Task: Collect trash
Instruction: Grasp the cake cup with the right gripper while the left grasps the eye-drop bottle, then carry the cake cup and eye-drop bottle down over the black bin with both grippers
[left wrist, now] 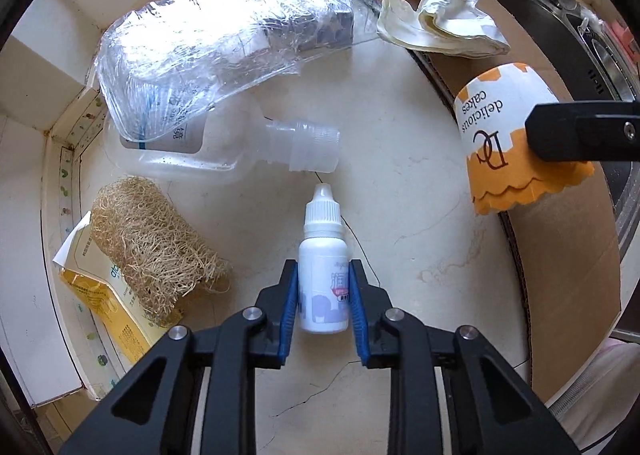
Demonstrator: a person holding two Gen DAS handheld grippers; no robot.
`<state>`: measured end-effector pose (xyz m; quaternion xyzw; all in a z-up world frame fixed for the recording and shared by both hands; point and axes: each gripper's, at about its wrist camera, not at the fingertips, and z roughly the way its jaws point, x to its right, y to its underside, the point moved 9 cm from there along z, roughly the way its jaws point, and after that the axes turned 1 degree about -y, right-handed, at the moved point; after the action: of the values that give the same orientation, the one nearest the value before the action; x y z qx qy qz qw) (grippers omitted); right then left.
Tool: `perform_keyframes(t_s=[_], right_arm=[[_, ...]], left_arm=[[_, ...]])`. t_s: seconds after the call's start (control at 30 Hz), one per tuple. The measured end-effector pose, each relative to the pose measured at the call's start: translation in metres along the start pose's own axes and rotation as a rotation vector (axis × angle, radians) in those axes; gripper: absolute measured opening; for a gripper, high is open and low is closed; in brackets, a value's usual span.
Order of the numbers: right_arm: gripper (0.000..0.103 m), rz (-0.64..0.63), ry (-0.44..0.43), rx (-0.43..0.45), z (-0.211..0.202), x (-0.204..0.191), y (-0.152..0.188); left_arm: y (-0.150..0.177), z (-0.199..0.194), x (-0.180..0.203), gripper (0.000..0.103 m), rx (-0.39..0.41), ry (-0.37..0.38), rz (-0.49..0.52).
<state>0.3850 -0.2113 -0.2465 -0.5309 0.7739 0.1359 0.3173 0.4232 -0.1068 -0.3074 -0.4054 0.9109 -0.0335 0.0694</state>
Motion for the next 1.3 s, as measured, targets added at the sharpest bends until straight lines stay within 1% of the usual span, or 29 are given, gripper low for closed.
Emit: perform_keyframes(t_s=[0.1,0.27,0.4,0.5,0.6,0.7,0.77,0.83,0.97,1.07,1.17,1.3], right_arm=[[0.051,-0.008,-0.005,0.005,-0.003,-0.003,0.007],[0.051,-0.034,-0.007,0.021,-0.015,-0.011,0.024],[0.05,-0.063,0.004,0.046,-0.028,-0.018,0.045],[0.05,-0.077,0.008,0.06,-0.038,-0.024,0.068],[0.05,-0.096,0.024,0.08,-0.049,-0.029,0.094],[0.05,-0.112,0.038,0.091,-0.058,-0.033,0.126],[0.05,-0.123,0.049,0.099,-0.065,-0.036,0.148],[0.05,-0.138,0.062,0.108,-0.072,-0.038,0.174],[0.05,-0.171,0.085,0.119,-0.083,-0.043,0.224],[0.05,-0.205,0.115,0.12,-0.085,-0.044,0.261],[0.05,-0.242,0.145,0.119,-0.085,-0.042,0.292],[0.05,-0.285,0.179,0.102,-0.078,-0.038,0.324]], left_arm=[[0.006,-0.007,0.003,0.022,0.019,0.006,-0.028],[0.031,-0.03,0.013,0.022,0.038,0.017,-0.135],[0.061,-0.053,0.018,0.022,0.062,0.031,-0.232],[0.083,-0.076,0.028,0.022,0.114,0.054,-0.274],[0.107,-0.098,0.039,0.022,0.171,0.065,-0.305],[0.136,-0.117,0.051,0.022,0.221,0.094,-0.335],[0.155,-0.128,0.061,0.022,0.246,0.124,-0.346],[0.175,-0.135,0.069,0.022,0.261,0.135,-0.351],[0.217,-0.14,0.085,0.022,0.27,0.154,-0.355],[0.246,-0.136,0.098,0.022,0.266,0.169,-0.361],[0.274,-0.127,0.11,0.022,0.25,0.187,-0.373],[0.303,-0.118,0.127,0.022,0.235,0.215,-0.384]])
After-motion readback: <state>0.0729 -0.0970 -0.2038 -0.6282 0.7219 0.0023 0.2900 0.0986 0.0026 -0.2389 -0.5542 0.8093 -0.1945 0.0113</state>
